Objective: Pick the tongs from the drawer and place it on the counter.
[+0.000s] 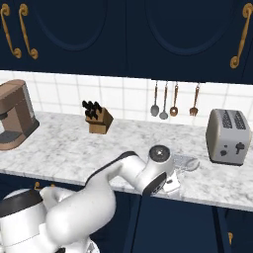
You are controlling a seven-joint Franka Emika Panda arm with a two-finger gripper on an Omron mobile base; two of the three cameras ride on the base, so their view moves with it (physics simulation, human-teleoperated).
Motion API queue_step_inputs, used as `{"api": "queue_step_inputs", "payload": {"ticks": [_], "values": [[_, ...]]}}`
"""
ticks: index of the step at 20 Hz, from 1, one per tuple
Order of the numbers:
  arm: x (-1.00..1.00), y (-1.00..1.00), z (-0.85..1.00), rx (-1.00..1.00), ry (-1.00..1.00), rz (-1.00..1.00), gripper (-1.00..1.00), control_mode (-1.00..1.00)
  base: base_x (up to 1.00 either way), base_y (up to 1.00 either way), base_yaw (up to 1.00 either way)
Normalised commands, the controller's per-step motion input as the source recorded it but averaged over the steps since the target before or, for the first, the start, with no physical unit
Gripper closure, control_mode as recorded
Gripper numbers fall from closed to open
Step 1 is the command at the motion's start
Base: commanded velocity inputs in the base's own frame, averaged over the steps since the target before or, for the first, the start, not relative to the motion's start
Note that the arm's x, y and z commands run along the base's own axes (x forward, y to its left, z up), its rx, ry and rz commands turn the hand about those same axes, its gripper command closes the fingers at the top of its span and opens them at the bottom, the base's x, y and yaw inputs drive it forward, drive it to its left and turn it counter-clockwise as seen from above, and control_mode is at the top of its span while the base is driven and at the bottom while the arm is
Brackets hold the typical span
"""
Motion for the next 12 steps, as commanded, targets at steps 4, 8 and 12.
{"api": "queue_step_inputs", "payload": {"ticks": [4, 8, 12], "values": [[0.77, -0.04, -0.07, 0.02, 0.10, 0.11, 1.00, -1.00, 0.00, 0.00, 0.00], [0.60, -0.27, -0.32, 0.06, 0.00, 0.04, 1.00, -1.00, 0.00, 0.00, 0.00], [0.37, -0.49, -0.56, 0.10, -0.05, 0.03, -1.00, -1.00, 0.00, 0.00, 0.00]]}}
